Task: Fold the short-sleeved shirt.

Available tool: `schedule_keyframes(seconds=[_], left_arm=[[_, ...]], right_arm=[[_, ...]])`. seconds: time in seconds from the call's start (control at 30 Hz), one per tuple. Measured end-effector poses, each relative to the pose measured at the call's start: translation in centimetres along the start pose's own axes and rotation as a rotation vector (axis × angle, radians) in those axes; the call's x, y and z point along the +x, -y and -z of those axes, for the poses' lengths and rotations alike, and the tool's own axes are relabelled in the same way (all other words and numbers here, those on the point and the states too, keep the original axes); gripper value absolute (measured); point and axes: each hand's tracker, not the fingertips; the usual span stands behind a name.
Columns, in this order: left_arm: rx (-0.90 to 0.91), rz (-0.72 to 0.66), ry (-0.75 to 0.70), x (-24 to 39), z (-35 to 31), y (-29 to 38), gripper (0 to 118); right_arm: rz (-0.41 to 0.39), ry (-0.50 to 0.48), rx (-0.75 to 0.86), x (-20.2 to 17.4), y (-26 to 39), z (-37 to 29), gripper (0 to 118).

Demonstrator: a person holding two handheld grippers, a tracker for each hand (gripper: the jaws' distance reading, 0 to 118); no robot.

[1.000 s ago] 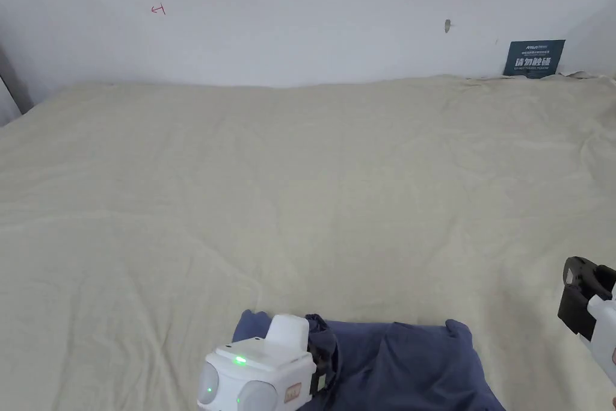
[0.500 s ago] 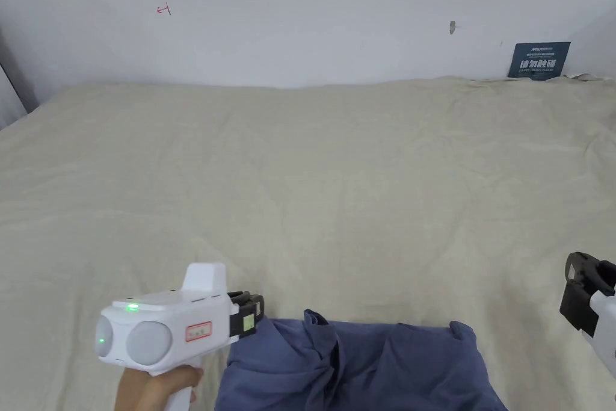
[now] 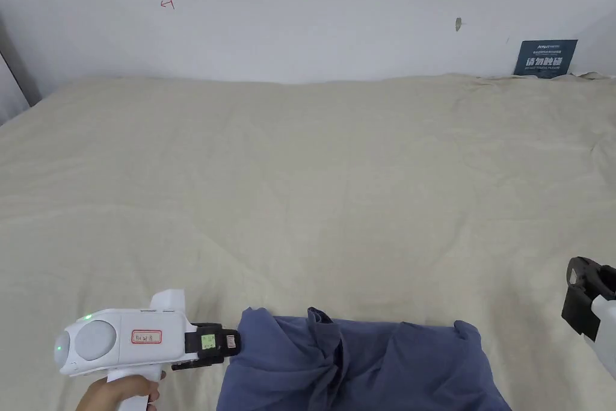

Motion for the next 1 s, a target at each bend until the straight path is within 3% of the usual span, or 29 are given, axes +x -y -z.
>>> schedule_keyframes(seconds=[0.1, 0.13, 0.57, 0.67, 0.7, 0.77, 0.8, 0.83, 0.93, 1.0], left_arm=[[-0.025, -0.005, -0.013, -0.7, 0.9, 0.0, 88], [-0.033, 0.001, -0.02, -0.9, 1.2, 0.0, 98], [-0.127, 0.098, -0.06, 0.6, 5.6, 0.0, 101], [-0.136, 0.114, -0.066, 1.1, 5.6, -0.1, 99], [-0.133, 0.127, -0.073, 1.3, 5.5, -0.1, 93], [-0.118, 0.16, -0.102, 1.4, 5.2, -0.1, 67], [-0.119, 0.162, -0.106, 1.4, 5.2, -0.1, 45], [-0.116, 0.166, -0.124, 1.5, 5.2, 0.0, 35], [-0.108, 0.169, -0.11, 2.1, 4.8, 0.4, 15], [-0.102, 0.147, -0.098, 2.7, 4.6, 0.5, 10]], right_arm=[[-0.001, 0.001, -0.004, 0.0, 0.1, 0.0, 0], [-0.001, 0.002, -0.005, 0.0, 0.1, 0.1, 0], [0.001, 0.008, -0.025, 0.3, 0.7, 0.5, 0], [0.004, 0.009, -0.026, 0.4, 0.7, 0.6, 0], [0.005, 0.009, -0.026, 0.4, 0.7, 0.5, 0], [0.006, 0.009, -0.026, 0.4, 0.8, 0.6, 0], [0.007, 0.009, -0.027, 0.4, 0.8, 0.6, 0], [0.009, 0.008, -0.027, 0.4, 0.8, 0.6, 0], [0.013, 0.007, -0.025, 0.4, 0.8, 0.5, 0], [0.014, 0.007, -0.026, 0.5, 0.8, 0.5, 0]])
